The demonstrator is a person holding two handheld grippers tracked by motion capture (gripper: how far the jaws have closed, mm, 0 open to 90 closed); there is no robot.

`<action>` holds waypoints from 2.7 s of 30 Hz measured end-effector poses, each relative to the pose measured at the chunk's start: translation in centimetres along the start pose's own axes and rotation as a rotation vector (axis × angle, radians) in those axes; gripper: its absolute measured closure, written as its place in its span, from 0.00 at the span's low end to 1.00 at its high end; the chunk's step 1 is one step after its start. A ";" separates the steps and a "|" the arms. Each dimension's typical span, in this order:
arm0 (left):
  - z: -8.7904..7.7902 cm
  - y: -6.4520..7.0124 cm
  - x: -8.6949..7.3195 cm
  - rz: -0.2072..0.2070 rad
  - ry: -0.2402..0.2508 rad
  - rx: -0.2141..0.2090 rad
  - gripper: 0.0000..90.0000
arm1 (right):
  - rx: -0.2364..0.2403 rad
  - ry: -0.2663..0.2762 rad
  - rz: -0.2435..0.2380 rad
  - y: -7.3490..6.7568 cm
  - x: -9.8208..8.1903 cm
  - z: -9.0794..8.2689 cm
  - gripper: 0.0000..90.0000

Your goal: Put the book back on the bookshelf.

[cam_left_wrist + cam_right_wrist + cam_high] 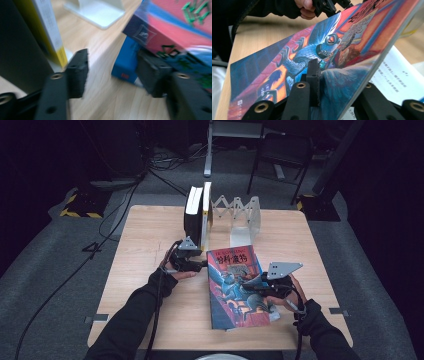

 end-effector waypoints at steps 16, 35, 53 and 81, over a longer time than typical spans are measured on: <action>-4.2 0.8 7.4 0.091 0.124 0.035 0.85 | -0.214 0.147 -0.119 1.0 3.1 -1.2 0.92; -3.5 3.6 0.3 0.020 -0.002 0.026 0.50 | -0.295 0.139 -0.073 -0.9 0.3 -1.7 0.96; 0.5 5.5 1.2 -0.194 0.028 -0.189 0.31 | -0.313 0.108 -0.107 -1.2 0.8 -1.0 0.96; -4.9 9.8 6.6 0.217 0.269 -0.021 0.72 | -0.387 0.259 -0.081 -0.2 3.0 -3.7 0.84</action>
Point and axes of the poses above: each handheld gripper's, and its own axes: z roughly forward along the jaws, x roughly out of its top, y roughly to its right, the point moved 1 cm from there along z, roughly forward along the jaws, and after that the axes turned 4 degrees about y, right-handed, at the moved point
